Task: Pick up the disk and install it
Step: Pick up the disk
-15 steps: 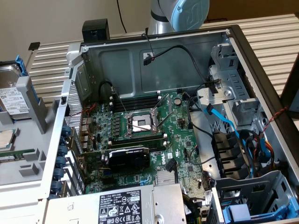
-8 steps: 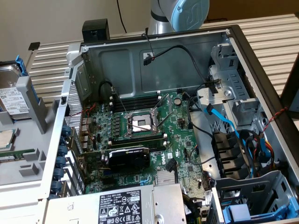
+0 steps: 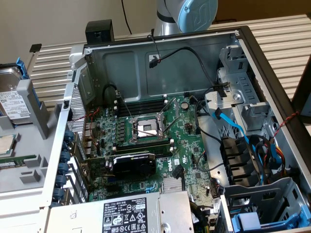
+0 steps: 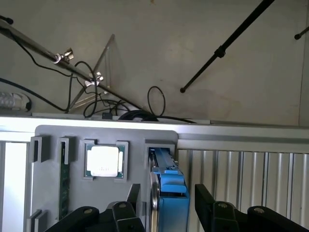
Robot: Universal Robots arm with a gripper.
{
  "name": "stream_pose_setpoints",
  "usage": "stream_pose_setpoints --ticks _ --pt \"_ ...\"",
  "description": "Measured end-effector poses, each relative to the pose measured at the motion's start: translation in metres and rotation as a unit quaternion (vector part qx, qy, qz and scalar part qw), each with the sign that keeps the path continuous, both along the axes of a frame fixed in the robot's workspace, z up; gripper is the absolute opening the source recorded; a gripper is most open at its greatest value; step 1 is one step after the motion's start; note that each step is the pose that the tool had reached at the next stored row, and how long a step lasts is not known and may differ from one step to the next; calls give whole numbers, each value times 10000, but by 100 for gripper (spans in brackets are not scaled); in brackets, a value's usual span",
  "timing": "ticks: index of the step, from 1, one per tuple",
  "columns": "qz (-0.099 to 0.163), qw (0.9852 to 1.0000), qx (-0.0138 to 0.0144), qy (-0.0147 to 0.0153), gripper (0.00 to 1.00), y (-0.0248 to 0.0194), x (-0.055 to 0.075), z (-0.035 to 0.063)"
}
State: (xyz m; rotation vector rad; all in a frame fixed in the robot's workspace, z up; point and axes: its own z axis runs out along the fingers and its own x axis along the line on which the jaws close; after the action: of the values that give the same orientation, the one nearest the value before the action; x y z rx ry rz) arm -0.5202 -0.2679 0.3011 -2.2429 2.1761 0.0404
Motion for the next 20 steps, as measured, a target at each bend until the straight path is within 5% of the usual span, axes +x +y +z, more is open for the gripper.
stream_pose_setpoints --ticks 20 --pt "94 9999 0 53 56 0 25 0"
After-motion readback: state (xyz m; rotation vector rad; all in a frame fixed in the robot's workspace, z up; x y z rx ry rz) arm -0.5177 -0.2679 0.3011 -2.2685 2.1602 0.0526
